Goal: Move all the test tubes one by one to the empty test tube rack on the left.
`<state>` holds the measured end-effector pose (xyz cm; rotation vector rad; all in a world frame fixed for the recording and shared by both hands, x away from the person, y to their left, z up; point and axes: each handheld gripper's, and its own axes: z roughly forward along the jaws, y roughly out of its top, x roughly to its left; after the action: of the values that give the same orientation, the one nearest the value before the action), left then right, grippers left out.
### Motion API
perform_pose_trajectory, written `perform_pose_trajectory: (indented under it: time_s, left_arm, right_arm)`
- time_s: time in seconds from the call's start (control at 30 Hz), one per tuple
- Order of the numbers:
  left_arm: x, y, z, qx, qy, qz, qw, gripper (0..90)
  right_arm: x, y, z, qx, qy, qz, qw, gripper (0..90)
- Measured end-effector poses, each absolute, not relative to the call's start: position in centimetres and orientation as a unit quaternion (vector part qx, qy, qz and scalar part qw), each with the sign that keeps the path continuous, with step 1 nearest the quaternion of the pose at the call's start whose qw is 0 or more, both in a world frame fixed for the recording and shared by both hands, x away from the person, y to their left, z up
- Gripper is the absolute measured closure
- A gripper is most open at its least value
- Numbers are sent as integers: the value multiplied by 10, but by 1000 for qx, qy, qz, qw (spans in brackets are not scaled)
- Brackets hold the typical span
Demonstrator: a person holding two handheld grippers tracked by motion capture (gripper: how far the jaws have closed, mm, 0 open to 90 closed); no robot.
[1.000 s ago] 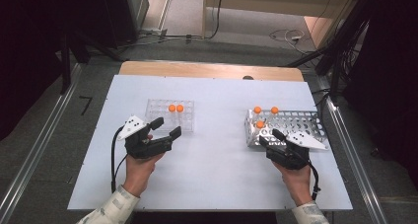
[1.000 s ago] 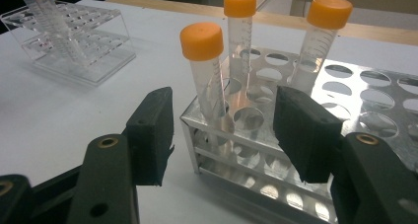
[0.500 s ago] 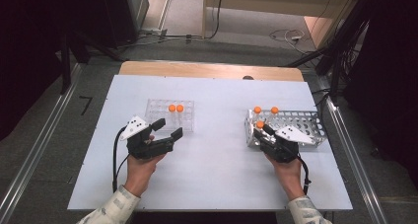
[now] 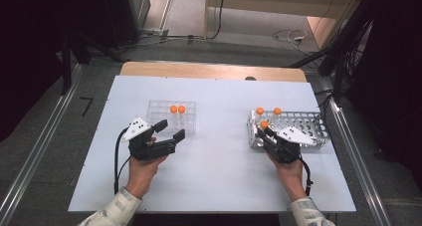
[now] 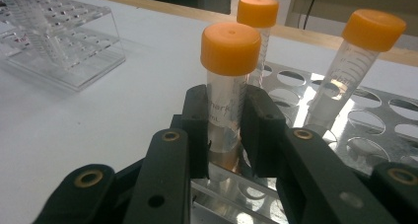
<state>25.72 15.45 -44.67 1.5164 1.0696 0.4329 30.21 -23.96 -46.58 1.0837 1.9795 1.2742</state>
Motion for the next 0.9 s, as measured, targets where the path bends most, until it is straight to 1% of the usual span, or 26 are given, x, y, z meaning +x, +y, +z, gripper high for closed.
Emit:
perform_pose_trajectory:
  time_s: [0.57, 0.67, 0.9]
  left_arm:
    - [257, 154, -447, 649, 456, 186, 580, 220]
    - [257, 154, -447, 650, 456, 185, 580, 220]
    - [257, 153, -447, 650, 454, 185, 580, 220]
  right_arm:
    - [282, -254, -427, 400, 691, 528, 289, 721]
    - [278, -257, -422, 401, 684, 537, 288, 722]
    - [269, -256, -419, 394, 690, 545, 269, 723]
